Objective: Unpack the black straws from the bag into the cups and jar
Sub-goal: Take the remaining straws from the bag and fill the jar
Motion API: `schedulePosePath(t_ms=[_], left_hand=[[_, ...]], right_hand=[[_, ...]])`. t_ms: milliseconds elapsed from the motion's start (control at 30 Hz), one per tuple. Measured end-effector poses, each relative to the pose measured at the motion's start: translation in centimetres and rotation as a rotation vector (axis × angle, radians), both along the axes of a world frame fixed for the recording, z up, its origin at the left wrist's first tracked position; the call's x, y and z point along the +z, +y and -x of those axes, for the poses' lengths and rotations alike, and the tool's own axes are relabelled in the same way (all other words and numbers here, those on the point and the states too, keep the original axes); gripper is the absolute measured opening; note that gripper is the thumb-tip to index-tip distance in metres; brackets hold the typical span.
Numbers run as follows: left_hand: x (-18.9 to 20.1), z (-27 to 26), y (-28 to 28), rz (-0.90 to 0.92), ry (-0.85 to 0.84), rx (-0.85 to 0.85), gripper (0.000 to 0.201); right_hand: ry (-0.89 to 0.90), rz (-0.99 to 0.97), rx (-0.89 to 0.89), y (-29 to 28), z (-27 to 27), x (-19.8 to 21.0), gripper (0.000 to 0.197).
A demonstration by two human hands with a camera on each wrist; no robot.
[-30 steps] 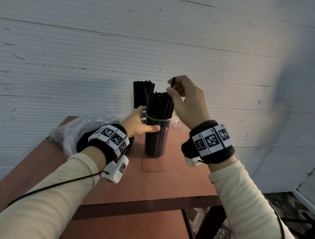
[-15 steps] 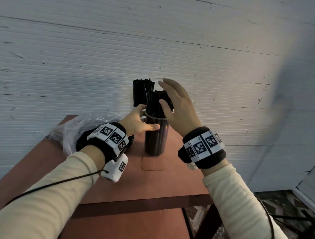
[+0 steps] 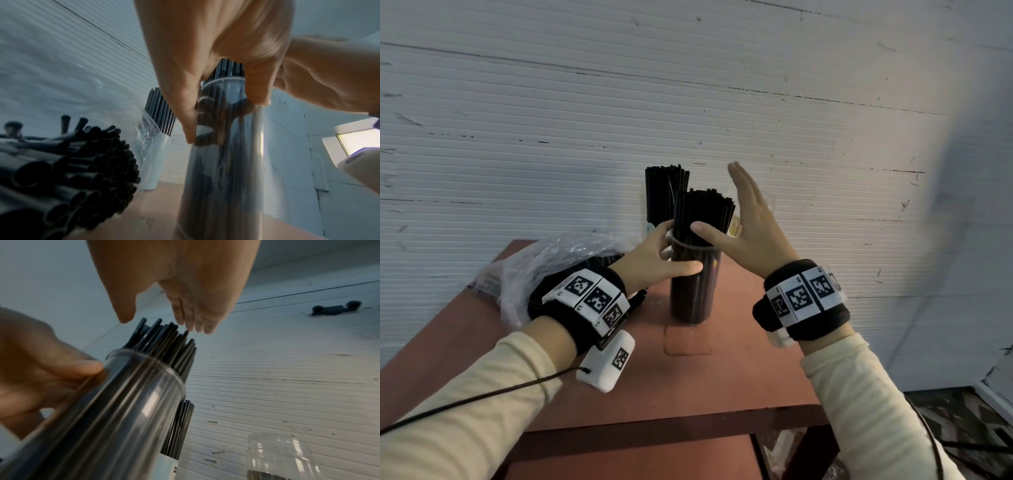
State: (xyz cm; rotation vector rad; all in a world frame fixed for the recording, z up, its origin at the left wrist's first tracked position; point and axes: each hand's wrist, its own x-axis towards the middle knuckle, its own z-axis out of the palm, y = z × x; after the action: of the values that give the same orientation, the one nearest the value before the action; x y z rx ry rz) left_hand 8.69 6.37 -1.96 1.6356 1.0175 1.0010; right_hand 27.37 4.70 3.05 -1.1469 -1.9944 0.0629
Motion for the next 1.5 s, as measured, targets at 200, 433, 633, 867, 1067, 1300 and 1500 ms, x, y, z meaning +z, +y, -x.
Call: schedulePosePath(t_ms=[200,433,633,867,1067,1300,1500], left_hand=[[1.0,0.0,1.8,-0.014,-0.203,0.205,0.062],[2.4,0.4,6.3,-0.196,-0.233,0.555,0.061],[1.6,-0.2,10.5,-0.116,-0.058,0.527,0.115],[0.0,0.2,13.6,0.032,0.03,0.46,0.099],[-0.4,0.7,14.6,0.061,0.07,0.452,0.094],[-0.5,0.8,14.7,0.076,0.074,0.461,0.093],[-0.4,0.8,14.5,0.069,0.105,0.497,0.092]], right_hand=[[0.105,0.418,0.179,1.5,-0.4,-0.2,0.063],[0.141,0.465,0.24,3.8,-0.8,-0.8,0.041],[0.389,0.325,0.017,7.1,-1.4,-0.7,0.066],[0.478,0.339,-0.255,12.8,1.9,-0.9,0.077],[0.422,0.452,-0.35,16.2,3.0,-1.6,0.08],[0.401,0.478,-0.309,16.0,2.6,-1.7,0.086],[0.37,0.39,-0.253,12.9,0.9,-1.6,0.099]])
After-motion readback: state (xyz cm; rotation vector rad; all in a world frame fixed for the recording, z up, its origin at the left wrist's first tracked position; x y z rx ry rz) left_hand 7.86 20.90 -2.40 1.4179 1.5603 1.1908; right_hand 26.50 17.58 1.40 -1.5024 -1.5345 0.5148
